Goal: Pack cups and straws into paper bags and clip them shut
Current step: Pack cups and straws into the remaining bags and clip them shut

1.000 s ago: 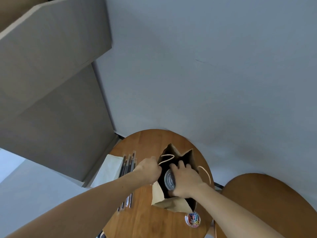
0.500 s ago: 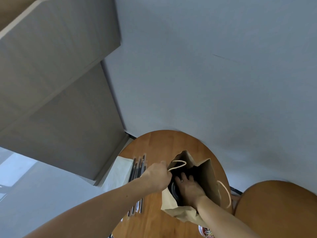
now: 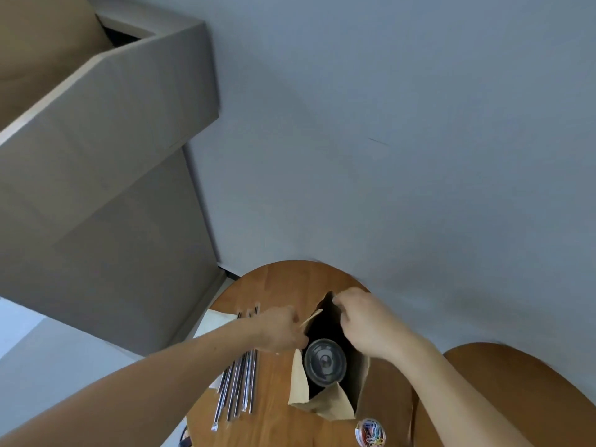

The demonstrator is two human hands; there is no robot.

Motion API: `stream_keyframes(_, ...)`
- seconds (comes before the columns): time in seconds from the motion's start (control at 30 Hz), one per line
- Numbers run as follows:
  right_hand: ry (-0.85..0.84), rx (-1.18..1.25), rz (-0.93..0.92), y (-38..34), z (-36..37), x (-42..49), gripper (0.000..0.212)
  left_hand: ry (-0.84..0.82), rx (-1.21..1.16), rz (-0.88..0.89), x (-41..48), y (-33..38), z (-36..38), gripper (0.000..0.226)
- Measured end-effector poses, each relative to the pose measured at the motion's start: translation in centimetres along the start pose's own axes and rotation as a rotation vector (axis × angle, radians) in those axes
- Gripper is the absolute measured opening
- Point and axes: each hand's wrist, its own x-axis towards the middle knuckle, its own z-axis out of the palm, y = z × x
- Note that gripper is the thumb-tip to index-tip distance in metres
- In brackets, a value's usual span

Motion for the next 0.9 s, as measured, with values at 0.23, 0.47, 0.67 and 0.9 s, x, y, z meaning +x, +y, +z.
stream_keyframes(0.23, 0.272, 0.219, -0.012, -6.9, -1.7, 5.0, 0.036, 0.016, 0.113, 0.088, -1.6, -3.7, -7.1, 0.033)
stream_keyframes(0.47, -0.127, 0.431, 0.196, -11.9, 15.7, 12.6, 0.033, 0.192, 0.145, -0.221, 0.2, -16.7, -6.4, 0.026)
stream_keyframes(0.67, -0.186, 0.428, 0.346, -12.5, 25.7, 16.4, 0.049, 0.185, -0.031, -0.360, 2.5, -24.0, -3.3, 0.037)
stream_keyframes(0.9, -0.197, 0.408, 0.545, -13.6, 31.6, 17.7, 0.039, 0.191, -0.061, -0.386, 3.6, -27.1, -1.1, 0.028)
